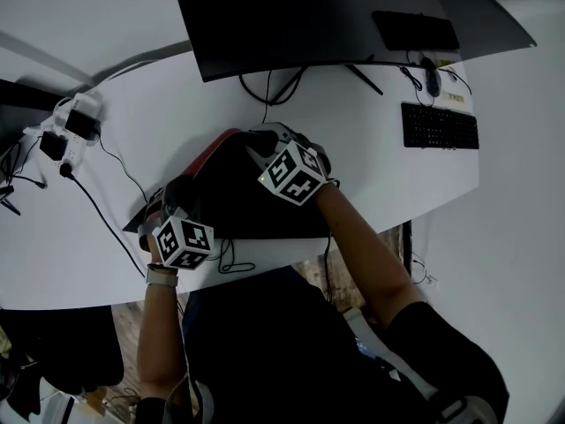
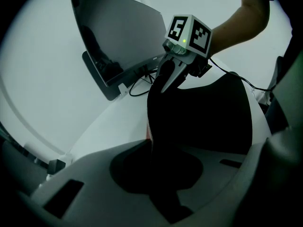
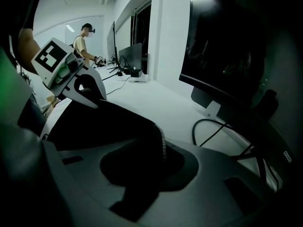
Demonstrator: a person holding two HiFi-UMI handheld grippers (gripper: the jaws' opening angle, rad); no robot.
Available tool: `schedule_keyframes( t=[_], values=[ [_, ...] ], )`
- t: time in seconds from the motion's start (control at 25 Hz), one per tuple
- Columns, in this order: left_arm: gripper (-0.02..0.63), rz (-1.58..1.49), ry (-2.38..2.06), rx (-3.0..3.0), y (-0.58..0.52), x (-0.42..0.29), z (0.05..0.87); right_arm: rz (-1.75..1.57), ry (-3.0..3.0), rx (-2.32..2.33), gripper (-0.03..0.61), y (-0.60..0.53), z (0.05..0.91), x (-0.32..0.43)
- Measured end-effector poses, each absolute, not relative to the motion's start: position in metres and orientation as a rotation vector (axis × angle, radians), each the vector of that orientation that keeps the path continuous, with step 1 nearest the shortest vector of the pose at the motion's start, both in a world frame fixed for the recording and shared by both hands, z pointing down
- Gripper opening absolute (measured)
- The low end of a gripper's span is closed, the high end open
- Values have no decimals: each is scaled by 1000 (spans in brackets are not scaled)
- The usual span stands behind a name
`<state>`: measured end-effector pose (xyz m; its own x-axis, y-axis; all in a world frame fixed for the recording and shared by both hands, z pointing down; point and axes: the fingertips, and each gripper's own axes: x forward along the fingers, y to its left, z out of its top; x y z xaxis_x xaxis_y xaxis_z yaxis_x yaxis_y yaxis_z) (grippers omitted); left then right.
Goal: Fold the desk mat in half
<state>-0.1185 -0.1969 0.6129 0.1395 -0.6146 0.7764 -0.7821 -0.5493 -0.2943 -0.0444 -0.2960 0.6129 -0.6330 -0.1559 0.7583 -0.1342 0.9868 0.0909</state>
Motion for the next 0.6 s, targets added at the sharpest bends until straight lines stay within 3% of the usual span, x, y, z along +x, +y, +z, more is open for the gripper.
schedule_keyframes(
  t=[0.6],
  values=[
    [58, 1319, -1368, 2191, -215, -124, 633, -50, -2248, 196, 110, -318, 628, -50]
  ],
)
